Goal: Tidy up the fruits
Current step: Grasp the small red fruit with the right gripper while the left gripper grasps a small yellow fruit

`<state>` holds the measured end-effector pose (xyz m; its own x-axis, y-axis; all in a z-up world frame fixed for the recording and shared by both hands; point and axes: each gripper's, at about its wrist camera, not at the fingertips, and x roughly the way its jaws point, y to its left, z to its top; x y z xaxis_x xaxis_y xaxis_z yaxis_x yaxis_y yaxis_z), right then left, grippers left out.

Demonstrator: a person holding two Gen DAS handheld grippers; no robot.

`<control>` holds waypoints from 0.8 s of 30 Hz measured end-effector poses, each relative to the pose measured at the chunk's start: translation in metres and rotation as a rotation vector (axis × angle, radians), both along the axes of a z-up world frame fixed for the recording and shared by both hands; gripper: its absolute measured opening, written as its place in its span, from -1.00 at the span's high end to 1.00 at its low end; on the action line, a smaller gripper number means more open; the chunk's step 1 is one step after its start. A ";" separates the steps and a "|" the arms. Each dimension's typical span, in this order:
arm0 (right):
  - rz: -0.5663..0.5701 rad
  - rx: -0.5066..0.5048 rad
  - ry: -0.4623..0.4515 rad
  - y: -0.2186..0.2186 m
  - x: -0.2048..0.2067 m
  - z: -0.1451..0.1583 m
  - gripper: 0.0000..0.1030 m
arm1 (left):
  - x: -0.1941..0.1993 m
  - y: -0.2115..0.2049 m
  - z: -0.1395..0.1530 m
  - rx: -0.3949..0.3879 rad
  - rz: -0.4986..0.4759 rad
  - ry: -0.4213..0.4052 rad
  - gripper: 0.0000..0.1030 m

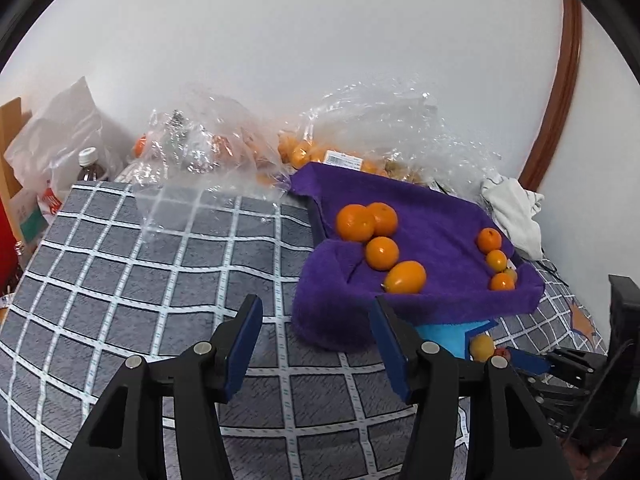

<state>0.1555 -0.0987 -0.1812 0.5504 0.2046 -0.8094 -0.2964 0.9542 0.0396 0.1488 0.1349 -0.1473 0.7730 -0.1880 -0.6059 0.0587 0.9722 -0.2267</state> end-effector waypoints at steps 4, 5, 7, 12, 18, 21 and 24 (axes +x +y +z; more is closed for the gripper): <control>-0.028 0.025 -0.032 -0.008 -0.005 0.004 0.54 | -0.001 -0.011 -0.007 0.025 -0.033 0.010 -0.04; -0.039 0.035 -0.044 -0.011 -0.008 0.007 0.54 | -0.002 -0.016 -0.008 0.041 -0.045 0.012 -0.04; -0.052 0.041 -0.066 -0.020 -0.013 0.012 0.54 | -0.001 -0.025 -0.011 0.051 -0.087 0.033 -0.04; -0.093 0.033 -0.096 -0.052 -0.024 0.019 0.54 | -0.002 -0.026 -0.013 0.009 -0.119 0.037 -0.04; -0.159 0.030 -0.064 -0.088 -0.029 0.014 0.54 | -0.004 -0.026 -0.013 -0.023 -0.139 0.027 -0.04; -0.187 0.034 -0.055 -0.100 -0.031 0.010 0.54 | -0.005 -0.031 -0.013 -0.007 -0.164 0.031 -0.04; -0.221 0.055 -0.039 -0.109 -0.030 0.009 0.54 | -0.006 -0.035 -0.011 0.023 -0.152 0.022 -0.04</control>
